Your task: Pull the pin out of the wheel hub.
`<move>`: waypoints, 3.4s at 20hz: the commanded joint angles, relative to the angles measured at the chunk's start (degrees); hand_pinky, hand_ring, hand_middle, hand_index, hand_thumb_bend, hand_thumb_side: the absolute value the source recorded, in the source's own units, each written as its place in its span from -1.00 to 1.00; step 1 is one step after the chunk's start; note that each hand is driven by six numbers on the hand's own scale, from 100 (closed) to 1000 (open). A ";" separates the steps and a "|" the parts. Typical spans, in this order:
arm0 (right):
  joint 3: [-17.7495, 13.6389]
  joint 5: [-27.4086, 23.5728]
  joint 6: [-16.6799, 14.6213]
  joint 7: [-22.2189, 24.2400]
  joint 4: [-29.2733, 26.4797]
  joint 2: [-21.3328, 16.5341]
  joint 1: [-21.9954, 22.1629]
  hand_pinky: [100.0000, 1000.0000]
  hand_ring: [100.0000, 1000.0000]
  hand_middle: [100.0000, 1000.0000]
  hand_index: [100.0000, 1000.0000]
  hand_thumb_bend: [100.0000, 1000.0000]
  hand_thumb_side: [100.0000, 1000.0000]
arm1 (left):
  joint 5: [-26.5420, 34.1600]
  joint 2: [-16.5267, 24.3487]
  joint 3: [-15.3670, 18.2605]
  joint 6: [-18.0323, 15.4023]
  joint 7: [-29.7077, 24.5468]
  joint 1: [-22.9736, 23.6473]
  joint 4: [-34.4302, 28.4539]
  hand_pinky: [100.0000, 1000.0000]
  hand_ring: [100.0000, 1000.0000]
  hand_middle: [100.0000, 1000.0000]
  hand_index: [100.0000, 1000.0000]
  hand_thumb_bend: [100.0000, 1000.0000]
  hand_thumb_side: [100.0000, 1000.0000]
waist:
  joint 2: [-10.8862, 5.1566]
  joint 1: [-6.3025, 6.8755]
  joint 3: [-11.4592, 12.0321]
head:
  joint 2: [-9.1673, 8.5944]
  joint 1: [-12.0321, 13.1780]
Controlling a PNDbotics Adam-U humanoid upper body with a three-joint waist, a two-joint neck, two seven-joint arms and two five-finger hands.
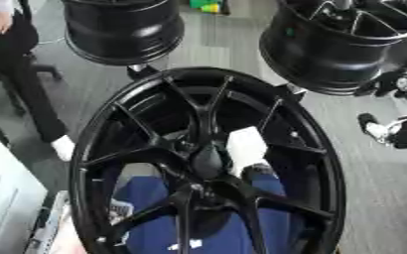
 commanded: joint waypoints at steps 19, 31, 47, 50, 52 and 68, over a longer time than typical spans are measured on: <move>7.71 6.29 8.18 17.72 -0.33 13.57 -20.94 0.79 0.84 0.75 0.82 -0.22 -0.33 | 0.31 0.87 0.85 -0.13 0.24 0.96 -0.06 0.22 0.26 0.03 0.56 -1.00 0.08 | -2.60 -0.32 -1.76 | 1.41 1.73; 10.35 9.70 8.88 22.71 -0.33 19.43 -23.41 0.79 0.84 0.75 0.80 -0.22 -0.36 | 0.52 0.42 0.95 0.01 0.21 1.26 -0.16 0.22 0.28 0.03 0.56 -1.00 0.08 | -2.74 -0.58 -1.68 | 1.60 2.06; 10.03 11.23 5.29 25.46 -0.33 19.57 -21.06 0.80 0.85 0.76 0.80 -0.22 -0.44 | 1.07 0.22 1.14 0.14 0.19 0.76 -0.16 0.21 0.27 0.02 0.56 -1.00 0.11 | -1.37 -0.37 -0.95 | 2.21 0.66; 10.16 11.25 5.03 25.22 -0.33 20.00 -21.30 0.80 0.84 0.76 0.80 -0.22 -0.45 | 1.16 0.17 1.13 0.16 0.15 0.60 -0.19 0.21 0.27 0.02 0.56 -1.00 0.12 | -1.02 -0.36 -0.82 | 2.12 0.42; 10.27 11.29 4.96 24.99 -0.33 20.17 -21.30 0.80 0.84 0.76 0.80 -0.22 -0.45 | 1.22 0.12 1.19 0.20 0.18 0.56 -0.20 0.21 0.27 0.02 0.56 -1.00 0.12 | -0.80 -0.39 -0.70 | 1.98 0.36; 10.13 12.37 8.37 22.54 -0.33 19.73 -18.22 0.79 0.82 0.73 0.78 -0.22 -0.50 | 1.79 -0.19 1.63 0.37 0.41 0.35 -0.42 0.21 0.27 0.01 0.56 -1.00 0.15 | 0.81 -0.47 0.31 | 0.65 -0.28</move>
